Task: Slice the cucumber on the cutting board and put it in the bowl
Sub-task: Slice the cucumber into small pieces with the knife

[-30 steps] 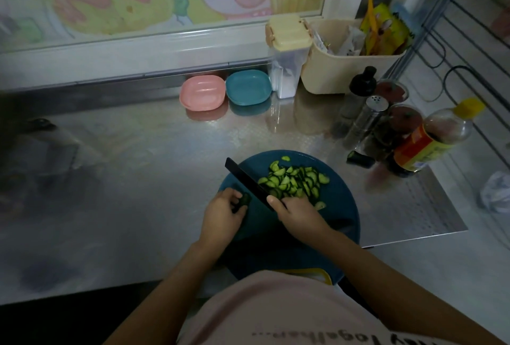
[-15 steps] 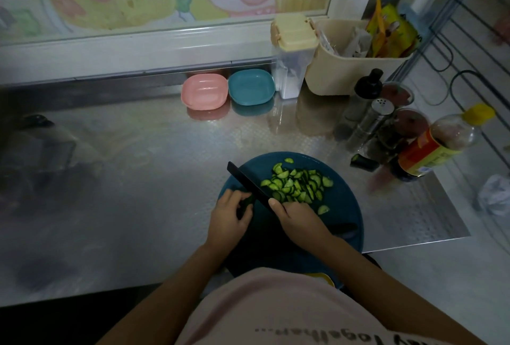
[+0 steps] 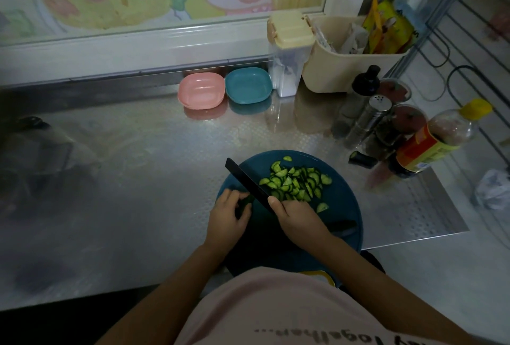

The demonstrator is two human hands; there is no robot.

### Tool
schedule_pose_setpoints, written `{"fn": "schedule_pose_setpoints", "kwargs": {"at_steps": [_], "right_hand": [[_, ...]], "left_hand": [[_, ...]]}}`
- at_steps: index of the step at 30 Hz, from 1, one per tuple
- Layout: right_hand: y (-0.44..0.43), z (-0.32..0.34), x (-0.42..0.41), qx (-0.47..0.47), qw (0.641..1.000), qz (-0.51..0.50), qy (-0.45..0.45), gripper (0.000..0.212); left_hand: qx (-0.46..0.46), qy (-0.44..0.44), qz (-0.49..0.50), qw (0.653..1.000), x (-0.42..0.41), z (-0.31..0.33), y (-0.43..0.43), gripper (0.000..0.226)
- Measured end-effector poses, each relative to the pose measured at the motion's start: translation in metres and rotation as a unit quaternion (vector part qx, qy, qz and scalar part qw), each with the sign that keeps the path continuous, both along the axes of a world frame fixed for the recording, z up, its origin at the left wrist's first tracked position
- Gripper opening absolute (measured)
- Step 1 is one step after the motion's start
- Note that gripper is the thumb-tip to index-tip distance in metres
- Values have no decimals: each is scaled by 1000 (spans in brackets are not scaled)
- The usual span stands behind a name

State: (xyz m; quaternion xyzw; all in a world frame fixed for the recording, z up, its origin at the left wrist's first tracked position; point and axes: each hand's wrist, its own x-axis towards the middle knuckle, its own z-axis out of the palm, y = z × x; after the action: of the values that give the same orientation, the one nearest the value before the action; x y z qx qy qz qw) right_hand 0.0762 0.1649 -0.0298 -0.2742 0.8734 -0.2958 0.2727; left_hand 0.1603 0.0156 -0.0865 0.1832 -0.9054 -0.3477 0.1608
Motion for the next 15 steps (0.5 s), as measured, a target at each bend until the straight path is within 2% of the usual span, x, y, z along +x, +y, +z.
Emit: {"fn": "schedule_pose_setpoints", "kwargs": {"at_steps": [7,15], "right_hand": [[-3,-2,-7,-7,999,-5,-36,59],[-5,-17,0,30,999,-9,11,59]], "left_hand": [[3,8,4,1000,-1,1,1,18],[1,8,10,1000,-1,0,2,16]]}}
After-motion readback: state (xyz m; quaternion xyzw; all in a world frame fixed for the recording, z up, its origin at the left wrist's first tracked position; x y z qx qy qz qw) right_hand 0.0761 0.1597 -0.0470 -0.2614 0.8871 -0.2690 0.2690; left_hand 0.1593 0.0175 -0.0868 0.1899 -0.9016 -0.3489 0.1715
